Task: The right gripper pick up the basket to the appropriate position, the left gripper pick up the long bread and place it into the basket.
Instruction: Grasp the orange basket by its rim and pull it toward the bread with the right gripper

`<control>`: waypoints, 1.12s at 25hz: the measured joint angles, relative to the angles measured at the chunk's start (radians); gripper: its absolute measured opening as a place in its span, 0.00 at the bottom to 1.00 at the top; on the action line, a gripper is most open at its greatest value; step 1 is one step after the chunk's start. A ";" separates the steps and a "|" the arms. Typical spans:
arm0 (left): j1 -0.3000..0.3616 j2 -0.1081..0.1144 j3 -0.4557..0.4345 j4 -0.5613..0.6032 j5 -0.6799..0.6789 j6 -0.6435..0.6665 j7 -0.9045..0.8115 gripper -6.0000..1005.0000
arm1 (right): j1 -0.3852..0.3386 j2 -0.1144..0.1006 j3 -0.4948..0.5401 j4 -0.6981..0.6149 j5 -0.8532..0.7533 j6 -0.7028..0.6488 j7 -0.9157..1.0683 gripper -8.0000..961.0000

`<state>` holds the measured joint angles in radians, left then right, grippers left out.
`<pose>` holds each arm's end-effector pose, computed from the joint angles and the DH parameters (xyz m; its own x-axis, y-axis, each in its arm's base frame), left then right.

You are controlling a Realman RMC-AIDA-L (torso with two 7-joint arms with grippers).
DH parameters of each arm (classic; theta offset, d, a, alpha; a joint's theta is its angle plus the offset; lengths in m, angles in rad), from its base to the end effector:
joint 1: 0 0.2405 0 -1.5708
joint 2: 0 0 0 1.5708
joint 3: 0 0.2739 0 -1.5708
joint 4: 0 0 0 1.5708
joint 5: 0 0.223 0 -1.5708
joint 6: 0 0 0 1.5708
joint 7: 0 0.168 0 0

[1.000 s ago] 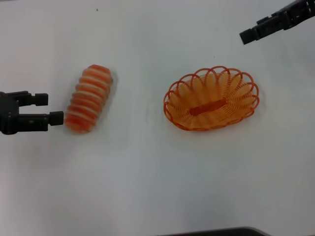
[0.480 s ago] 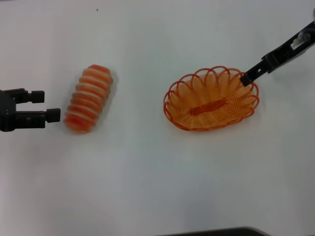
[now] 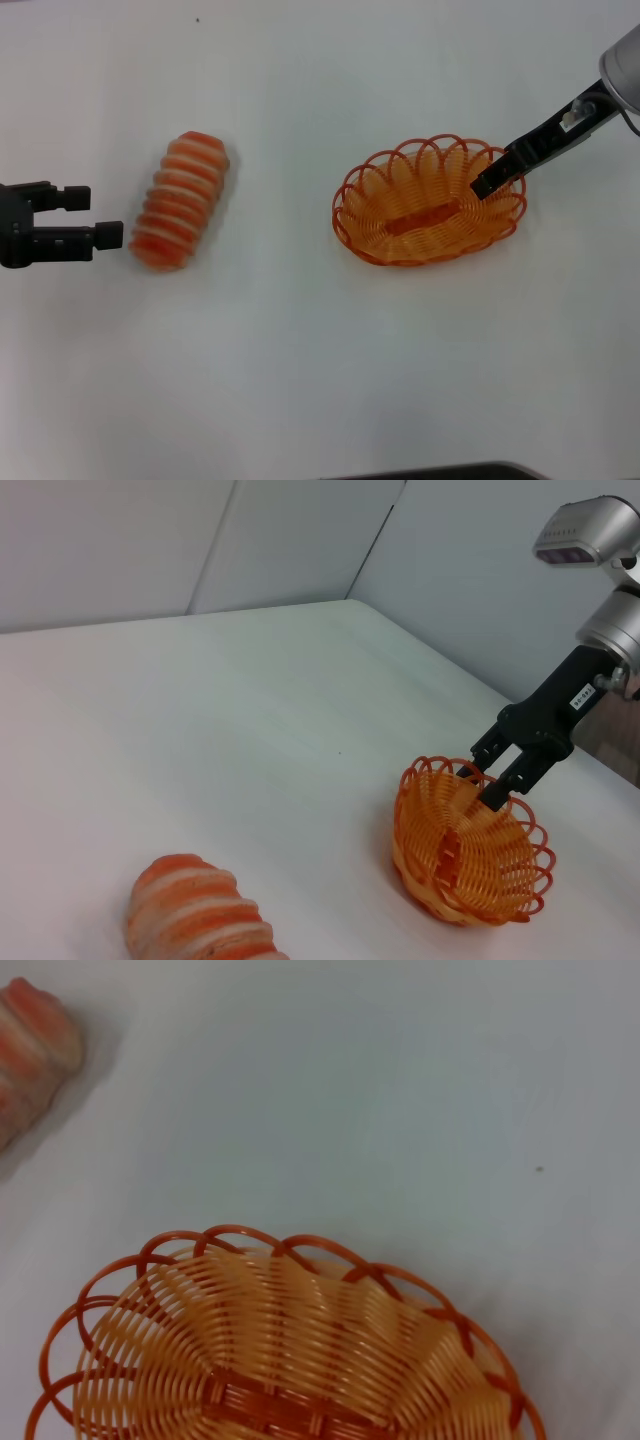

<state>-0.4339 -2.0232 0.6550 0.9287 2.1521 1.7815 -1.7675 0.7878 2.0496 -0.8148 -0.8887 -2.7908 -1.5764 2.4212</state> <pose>-0.3010 0.3242 0.0336 0.7200 0.5902 0.3650 0.6474 -0.7607 -0.0471 0.2727 0.4054 0.0005 0.4723 -0.8759 0.0989 -0.7951 -0.4718 -0.3811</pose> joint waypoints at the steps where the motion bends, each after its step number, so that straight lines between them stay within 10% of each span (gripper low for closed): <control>1: 0.001 0.000 0.000 0.000 0.000 0.000 0.000 0.88 | 0.000 0.001 0.000 0.002 0.000 0.001 -0.001 0.79; 12: 0.011 -0.003 0.000 -0.001 0.000 -0.005 0.000 0.88 | -0.004 0.005 0.008 0.021 0.001 0.017 -0.002 0.54; 20: 0.015 -0.003 0.000 -0.010 0.000 -0.005 0.001 0.88 | -0.012 0.007 0.011 0.021 0.033 0.022 -0.001 0.09; 28: 0.022 -0.001 0.000 -0.015 0.000 -0.003 0.000 0.88 | -0.045 -0.019 0.042 0.020 0.170 -0.006 0.002 0.07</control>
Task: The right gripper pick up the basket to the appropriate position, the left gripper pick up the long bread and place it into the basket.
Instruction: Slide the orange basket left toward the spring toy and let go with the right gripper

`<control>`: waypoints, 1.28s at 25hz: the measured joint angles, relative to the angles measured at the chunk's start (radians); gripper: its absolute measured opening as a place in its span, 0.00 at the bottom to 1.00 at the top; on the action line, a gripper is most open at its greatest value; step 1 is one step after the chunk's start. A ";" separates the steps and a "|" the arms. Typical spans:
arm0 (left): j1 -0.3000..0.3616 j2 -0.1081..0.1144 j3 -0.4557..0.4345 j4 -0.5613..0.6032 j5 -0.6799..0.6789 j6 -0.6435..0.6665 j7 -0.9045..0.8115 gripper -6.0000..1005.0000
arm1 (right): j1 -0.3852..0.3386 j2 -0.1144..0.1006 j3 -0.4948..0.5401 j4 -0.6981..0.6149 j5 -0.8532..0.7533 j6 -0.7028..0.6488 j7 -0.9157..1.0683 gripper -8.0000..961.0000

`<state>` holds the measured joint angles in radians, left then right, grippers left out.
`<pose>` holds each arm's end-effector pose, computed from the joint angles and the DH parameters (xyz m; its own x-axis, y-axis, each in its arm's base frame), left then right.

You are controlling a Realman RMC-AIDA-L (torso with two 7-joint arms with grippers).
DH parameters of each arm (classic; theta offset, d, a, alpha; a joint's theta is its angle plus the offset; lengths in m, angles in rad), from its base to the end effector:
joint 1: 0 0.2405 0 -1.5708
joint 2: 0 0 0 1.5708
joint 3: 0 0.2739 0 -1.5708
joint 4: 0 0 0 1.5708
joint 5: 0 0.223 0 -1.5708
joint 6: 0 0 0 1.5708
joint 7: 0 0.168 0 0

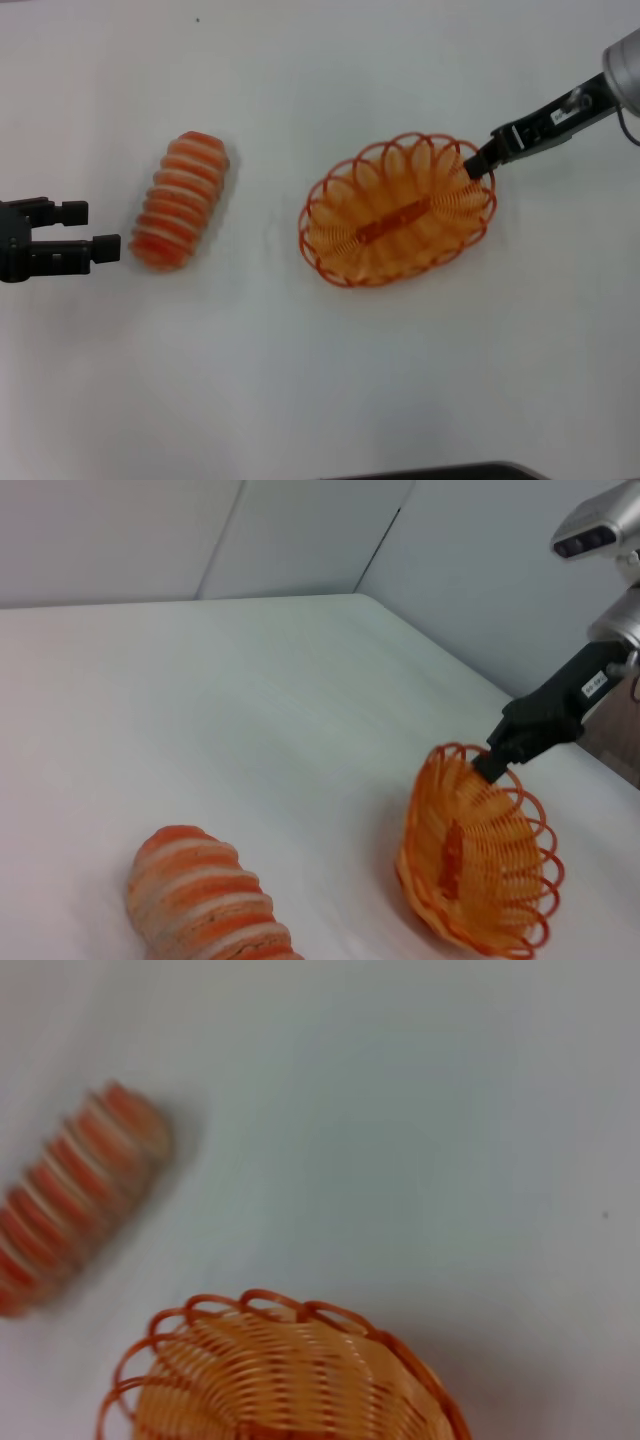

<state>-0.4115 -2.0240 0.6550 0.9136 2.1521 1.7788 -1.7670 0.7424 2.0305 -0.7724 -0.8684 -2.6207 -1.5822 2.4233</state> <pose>-0.3092 0.3163 0.0307 0.6981 0.6147 0.3672 0.6712 -0.7404 -0.0365 0.2713 0.4009 0.0019 0.4355 -0.8995 -0.0345 -0.8746 -0.4137 -0.2527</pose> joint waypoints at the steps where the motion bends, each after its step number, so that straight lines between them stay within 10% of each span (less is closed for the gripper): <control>1: 0.000 0.000 -0.001 0.000 0.000 0.001 0.000 0.88 | -0.005 -0.005 0.014 0.000 0.021 -0.004 0.001 0.06; 9: -0.007 0.003 -0.009 0.011 0.000 -0.002 0.000 0.88 | -0.062 -0.031 0.163 0.012 0.096 -0.021 0.017 0.06; 28: -0.056 0.014 0.000 0.003 0.000 -0.024 0.002 0.88 | -0.108 0.014 0.224 0.206 0.204 0.160 -0.008 0.08; 32: -0.056 0.015 0.000 0.004 0.000 -0.031 0.003 0.88 | -0.111 0.018 0.231 0.203 0.208 0.163 -0.009 0.26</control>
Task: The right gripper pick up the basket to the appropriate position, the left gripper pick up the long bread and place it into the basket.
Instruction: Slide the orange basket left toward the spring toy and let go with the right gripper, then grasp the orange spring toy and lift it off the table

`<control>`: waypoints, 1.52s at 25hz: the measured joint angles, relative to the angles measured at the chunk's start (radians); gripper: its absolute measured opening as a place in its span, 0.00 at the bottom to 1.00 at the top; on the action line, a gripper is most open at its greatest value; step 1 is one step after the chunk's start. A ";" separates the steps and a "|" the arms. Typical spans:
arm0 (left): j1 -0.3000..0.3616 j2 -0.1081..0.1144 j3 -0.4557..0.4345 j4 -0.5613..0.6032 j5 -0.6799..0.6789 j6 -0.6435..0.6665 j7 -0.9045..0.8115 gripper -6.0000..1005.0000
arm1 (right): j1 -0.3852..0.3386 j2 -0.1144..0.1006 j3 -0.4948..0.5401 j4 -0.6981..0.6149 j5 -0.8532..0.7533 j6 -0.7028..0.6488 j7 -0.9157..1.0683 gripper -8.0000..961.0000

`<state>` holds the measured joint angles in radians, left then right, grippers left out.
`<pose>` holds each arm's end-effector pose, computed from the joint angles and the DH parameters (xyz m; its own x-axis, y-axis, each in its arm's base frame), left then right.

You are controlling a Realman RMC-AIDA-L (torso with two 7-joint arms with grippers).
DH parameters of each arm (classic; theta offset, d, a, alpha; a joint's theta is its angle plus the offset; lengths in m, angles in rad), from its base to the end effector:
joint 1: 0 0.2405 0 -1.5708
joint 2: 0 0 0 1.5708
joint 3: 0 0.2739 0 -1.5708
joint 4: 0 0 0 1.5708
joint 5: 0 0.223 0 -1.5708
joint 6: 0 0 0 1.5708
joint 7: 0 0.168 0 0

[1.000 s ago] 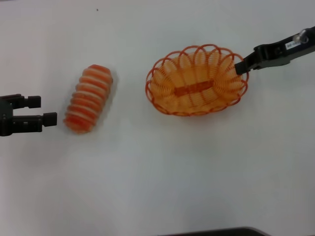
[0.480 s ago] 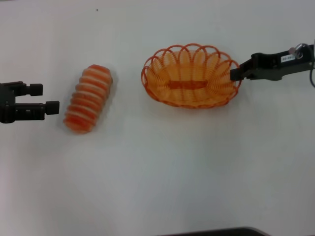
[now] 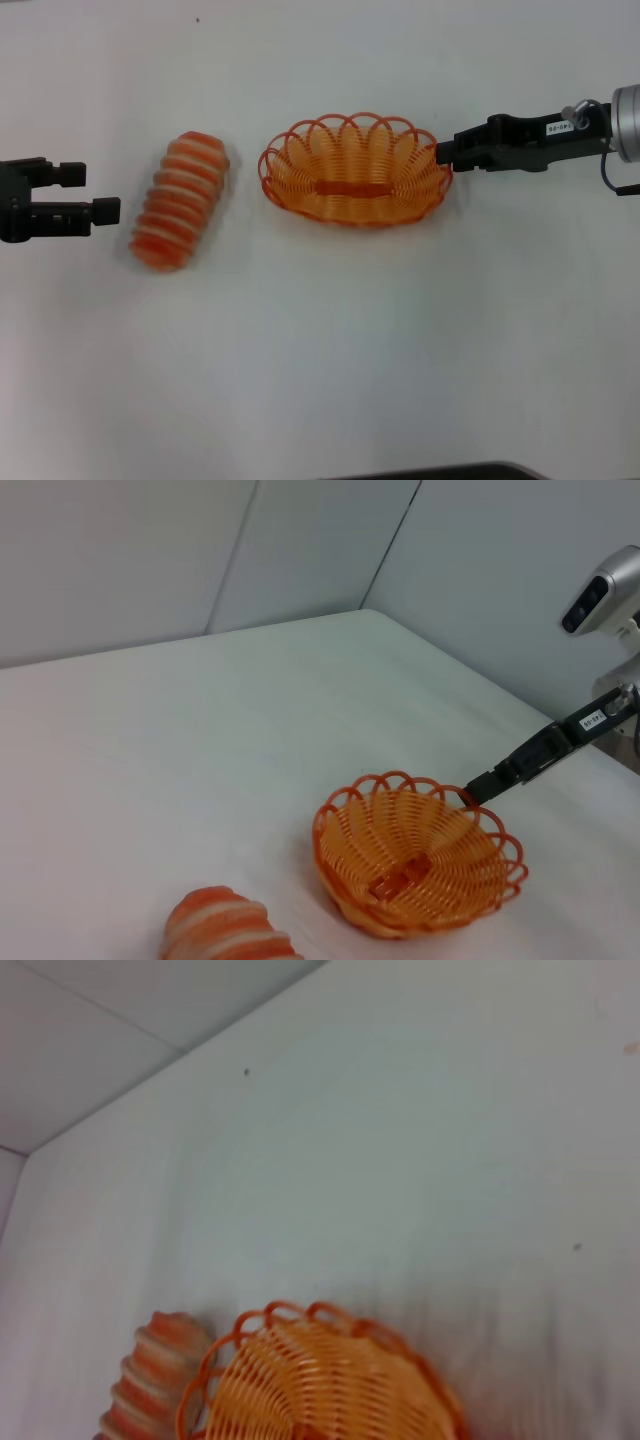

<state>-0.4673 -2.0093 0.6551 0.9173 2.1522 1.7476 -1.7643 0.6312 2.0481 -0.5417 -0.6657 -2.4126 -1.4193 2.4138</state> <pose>-0.2960 0.3393 0.0380 0.7383 0.5664 0.3662 0.6320 -0.7706 -0.0823 0.3150 0.3834 -0.0183 0.0989 -0.9306 -0.3525 -0.9936 -0.1115 0.0156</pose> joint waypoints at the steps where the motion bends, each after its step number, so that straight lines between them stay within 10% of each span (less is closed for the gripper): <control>1: 0.001 0.000 0.000 0.000 0.000 0.000 0.000 0.88 | -0.002 -0.001 0.001 -0.004 0.002 0.000 0.000 0.31; 13: 0.008 -0.006 -0.005 0.000 0.000 0.007 -0.005 0.88 | -0.078 -0.068 0.025 -0.242 0.394 -0.307 -0.335 0.61; 17: 0.009 -0.009 -0.005 0.003 0.000 0.011 -0.016 0.88 | -0.083 -0.058 0.014 -0.307 0.379 -0.477 -0.578 0.80; 28: -0.002 -0.048 0.025 0.170 0.017 0.027 -0.270 0.88 | -0.093 -0.014 -0.090 -0.399 0.111 -0.484 -0.648 0.78; 34: -0.006 -0.151 0.267 0.469 0.269 -0.131 -0.592 0.88 | -0.091 -0.004 -0.096 -0.387 0.104 -0.409 -0.648 0.78; 38: -0.008 -0.155 0.534 0.492 0.377 -0.305 -0.793 0.88 | -0.084 0.002 -0.096 -0.387 0.105 -0.396 -0.644 0.78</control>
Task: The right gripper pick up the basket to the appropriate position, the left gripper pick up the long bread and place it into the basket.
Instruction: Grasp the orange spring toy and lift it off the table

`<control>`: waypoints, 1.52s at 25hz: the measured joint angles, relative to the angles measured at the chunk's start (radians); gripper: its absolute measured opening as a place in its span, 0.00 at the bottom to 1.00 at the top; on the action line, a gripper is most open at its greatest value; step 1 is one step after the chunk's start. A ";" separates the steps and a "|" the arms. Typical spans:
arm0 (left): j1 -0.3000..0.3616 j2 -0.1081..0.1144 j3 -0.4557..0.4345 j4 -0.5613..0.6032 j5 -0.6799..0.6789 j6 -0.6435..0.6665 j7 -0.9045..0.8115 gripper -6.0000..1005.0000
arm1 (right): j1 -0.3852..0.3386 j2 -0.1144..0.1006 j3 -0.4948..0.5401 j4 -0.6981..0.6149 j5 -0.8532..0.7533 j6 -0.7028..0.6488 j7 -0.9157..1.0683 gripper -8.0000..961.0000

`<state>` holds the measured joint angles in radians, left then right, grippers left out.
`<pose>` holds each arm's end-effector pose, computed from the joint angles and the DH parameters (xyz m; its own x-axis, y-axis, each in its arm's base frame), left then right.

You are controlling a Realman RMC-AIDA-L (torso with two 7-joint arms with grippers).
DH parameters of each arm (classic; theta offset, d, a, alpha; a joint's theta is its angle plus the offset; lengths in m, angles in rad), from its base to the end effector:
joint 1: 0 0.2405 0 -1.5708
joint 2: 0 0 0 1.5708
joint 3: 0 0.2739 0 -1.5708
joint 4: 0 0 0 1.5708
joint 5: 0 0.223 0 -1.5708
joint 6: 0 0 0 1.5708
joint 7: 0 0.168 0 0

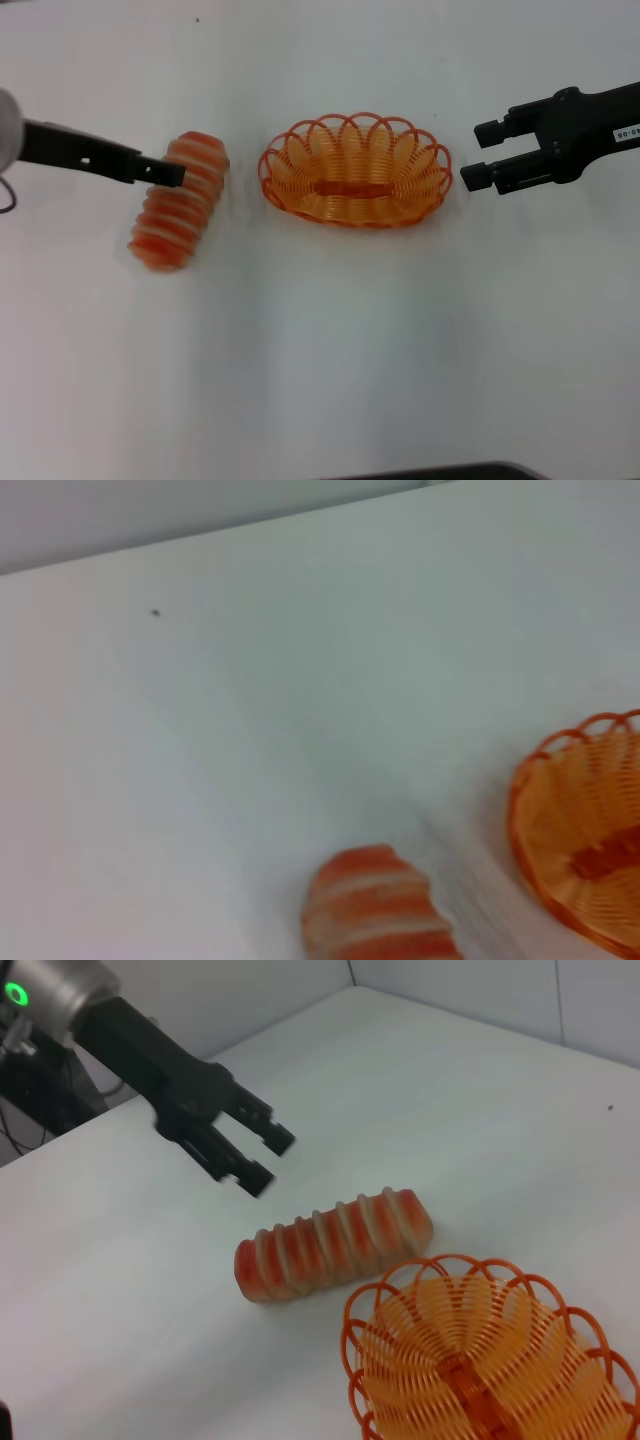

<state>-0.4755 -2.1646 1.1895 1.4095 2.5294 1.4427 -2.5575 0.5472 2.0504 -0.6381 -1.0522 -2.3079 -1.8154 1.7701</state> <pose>-0.2168 0.3808 -0.0160 0.6539 0.7469 0.1206 0.7154 -0.5585 -0.4199 0.2700 0.3506 0.0389 0.8340 -0.5011 -0.2309 -0.5352 -0.8365 -0.1177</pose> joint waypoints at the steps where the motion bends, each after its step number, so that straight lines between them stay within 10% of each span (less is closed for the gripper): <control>1: 0.000 0.000 0.044 -0.010 0.025 -0.043 -0.031 0.88 | 0.000 0.002 0.001 0.000 0.000 0.001 0.000 0.78; 19: -0.077 -0.004 0.210 -0.257 0.092 -0.272 -0.123 0.79 | 0.004 0.013 0.010 -0.002 0.006 0.006 0.003 0.78; 38: -0.027 0.004 0.201 -0.124 0.117 -0.274 -0.111 0.48 | -0.006 -0.001 0.051 -0.002 0.006 -0.009 0.012 0.78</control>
<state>-0.5021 -2.1610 1.3902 1.2853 2.6463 1.1686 -2.6683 0.5413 2.0497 -0.5873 -1.0543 -2.3019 -1.8239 1.7817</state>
